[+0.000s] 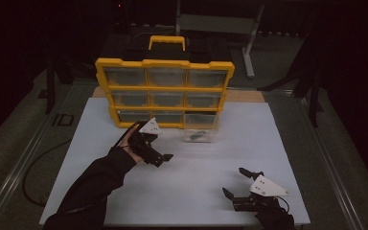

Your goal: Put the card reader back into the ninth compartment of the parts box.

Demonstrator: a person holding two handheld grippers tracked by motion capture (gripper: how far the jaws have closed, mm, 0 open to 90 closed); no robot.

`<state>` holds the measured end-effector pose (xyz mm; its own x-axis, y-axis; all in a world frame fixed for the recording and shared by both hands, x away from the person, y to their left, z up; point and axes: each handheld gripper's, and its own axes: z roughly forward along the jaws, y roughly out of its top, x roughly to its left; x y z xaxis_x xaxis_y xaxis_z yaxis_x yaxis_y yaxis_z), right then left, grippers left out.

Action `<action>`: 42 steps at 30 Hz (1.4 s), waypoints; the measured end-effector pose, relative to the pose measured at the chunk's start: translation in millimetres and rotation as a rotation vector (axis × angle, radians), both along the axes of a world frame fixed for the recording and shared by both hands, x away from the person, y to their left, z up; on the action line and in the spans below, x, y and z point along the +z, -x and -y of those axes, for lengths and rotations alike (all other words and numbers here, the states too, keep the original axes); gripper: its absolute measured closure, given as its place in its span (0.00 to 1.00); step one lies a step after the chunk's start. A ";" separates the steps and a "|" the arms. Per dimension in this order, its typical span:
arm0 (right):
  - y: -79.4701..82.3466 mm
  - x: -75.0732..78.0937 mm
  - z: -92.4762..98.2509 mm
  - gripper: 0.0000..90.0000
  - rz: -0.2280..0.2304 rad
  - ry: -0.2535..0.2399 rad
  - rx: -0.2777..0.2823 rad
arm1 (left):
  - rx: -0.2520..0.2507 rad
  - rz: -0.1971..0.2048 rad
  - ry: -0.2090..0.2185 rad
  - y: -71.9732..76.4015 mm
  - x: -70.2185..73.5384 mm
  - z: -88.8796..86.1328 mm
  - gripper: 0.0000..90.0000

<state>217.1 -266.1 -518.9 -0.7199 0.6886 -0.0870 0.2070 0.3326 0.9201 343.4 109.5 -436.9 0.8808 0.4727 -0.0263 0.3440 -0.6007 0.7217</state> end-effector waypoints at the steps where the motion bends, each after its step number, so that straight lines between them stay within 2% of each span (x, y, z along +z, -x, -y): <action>1: 0.1 0.3 -0.1 0.11 0.004 0.001 0.003 | -0.004 -0.001 -0.002 3.5 -2.5 -3.1 0.00; 9: 0.1 0.1 -0.3 0.11 0.001 0.002 0.003 | 0.002 0.014 -0.001 17.0 -9.8 -15.2 0.00; 13: 0.1 0.1 -0.5 0.11 0.000 0.001 0.003 | 0.022 0.018 -0.004 23.2 -14.8 -25.1 0.00; 25: -0.3 -0.8 -1.6 0.11 -0.006 0.011 0.002 | 0.069 0.020 0.021 42.6 -32.0 -53.2 0.00; 28: -0.5 -1.2 -1.6 0.11 -0.006 0.011 0.000 | 0.080 0.016 0.039 47.2 -34.8 -59.2 0.00; 42: -0.2 -1.2 -2.4 0.11 -0.006 0.019 0.003 | 0.120 0.038 0.043 69.4 -47.1 -77.5 0.00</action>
